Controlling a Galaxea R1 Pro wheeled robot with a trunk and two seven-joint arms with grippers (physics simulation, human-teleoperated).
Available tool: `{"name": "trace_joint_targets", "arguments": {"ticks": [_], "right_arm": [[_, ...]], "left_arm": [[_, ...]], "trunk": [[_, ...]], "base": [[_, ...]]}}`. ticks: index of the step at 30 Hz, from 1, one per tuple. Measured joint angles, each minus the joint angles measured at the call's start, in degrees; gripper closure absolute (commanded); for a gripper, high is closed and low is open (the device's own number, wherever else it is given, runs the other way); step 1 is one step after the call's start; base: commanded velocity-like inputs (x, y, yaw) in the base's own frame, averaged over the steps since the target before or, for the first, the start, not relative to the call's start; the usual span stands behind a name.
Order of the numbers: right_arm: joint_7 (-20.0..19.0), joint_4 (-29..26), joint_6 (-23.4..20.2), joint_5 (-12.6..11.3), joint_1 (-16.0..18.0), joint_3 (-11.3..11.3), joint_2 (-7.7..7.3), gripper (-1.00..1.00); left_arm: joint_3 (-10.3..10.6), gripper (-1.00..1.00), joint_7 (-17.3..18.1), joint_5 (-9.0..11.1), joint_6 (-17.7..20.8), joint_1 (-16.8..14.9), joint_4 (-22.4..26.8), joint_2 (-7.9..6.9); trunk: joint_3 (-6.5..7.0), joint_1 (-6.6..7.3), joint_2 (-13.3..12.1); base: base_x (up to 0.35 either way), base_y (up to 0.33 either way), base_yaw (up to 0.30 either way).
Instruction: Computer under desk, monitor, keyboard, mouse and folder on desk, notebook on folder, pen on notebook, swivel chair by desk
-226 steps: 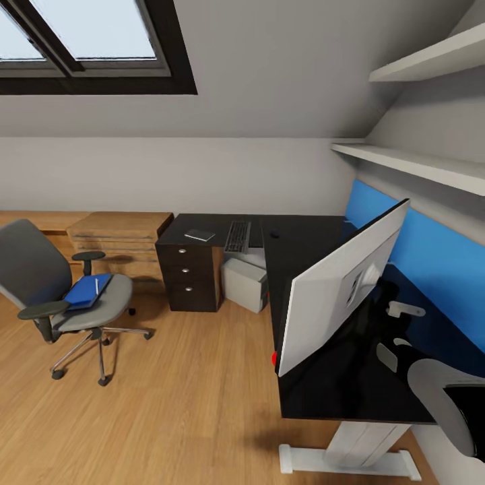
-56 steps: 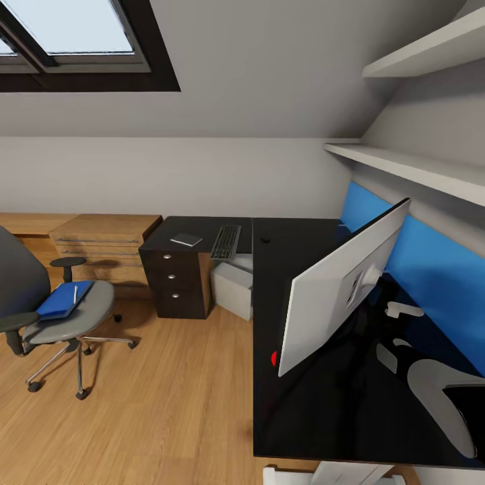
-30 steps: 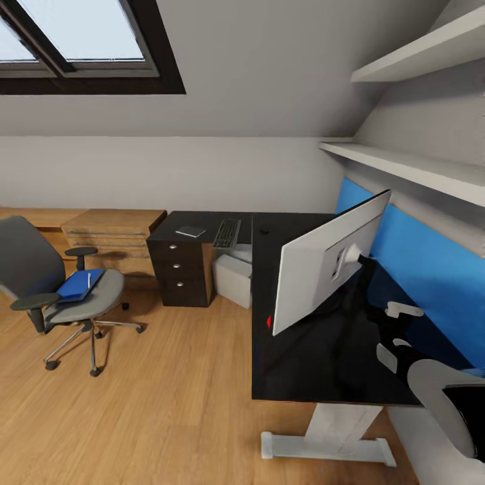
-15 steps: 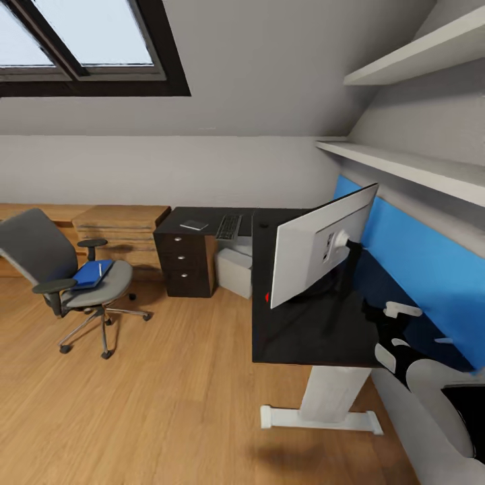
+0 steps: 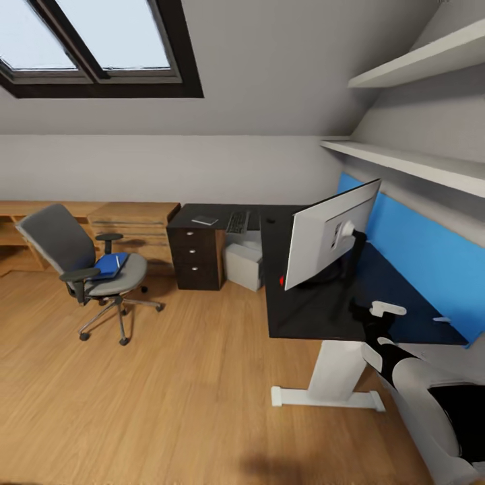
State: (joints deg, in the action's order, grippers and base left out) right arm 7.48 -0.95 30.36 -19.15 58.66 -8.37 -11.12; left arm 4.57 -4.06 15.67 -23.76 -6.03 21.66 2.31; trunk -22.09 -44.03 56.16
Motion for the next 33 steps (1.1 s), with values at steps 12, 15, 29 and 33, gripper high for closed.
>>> {"name": "trace_joint_targets", "arguments": {"ticks": [12, 15, 29, 33], "right_arm": [[3.46, -7.08, -14.77, -0.03, 0.02, 0.13, 0.58, -1.0], [4.42, -10.78, -18.7, -0.03, 0.01, 0.27, 1.11, -1.0], [5.04, -18.41, -27.97, -0.16, 0.0, 0.29, 1.97, -1.0], [4.89, -21.41, -32.57, -0.49, 0.02, 0.35, 2.0, -1.0]], "left_arm": [[0.04, -1.0, 0.0, -0.01, -0.01, -0.01, -0.02, -0.07], [0.02, -1.0, 0.0, -0.01, -0.01, -0.01, -0.02, -0.07], [-0.06, -1.0, 0.0, 0.01, 0.03, -0.01, -0.02, -0.05], [-0.06, -1.0, 0.0, -0.02, 0.02, -0.01, -0.02, -0.01]], "trunk": [[0.0, 0.02, 0.01], [0.0, 0.02, 0.01], [0.0, 0.02, 0.01], [0.0, 0.02, 0.01]], "base": [[-0.049, 0.053, 0.0], [-0.005, 0.017, 0.0], [-0.001, 0.186, 0.0], [0.0, 0.21, 0.0]]}}
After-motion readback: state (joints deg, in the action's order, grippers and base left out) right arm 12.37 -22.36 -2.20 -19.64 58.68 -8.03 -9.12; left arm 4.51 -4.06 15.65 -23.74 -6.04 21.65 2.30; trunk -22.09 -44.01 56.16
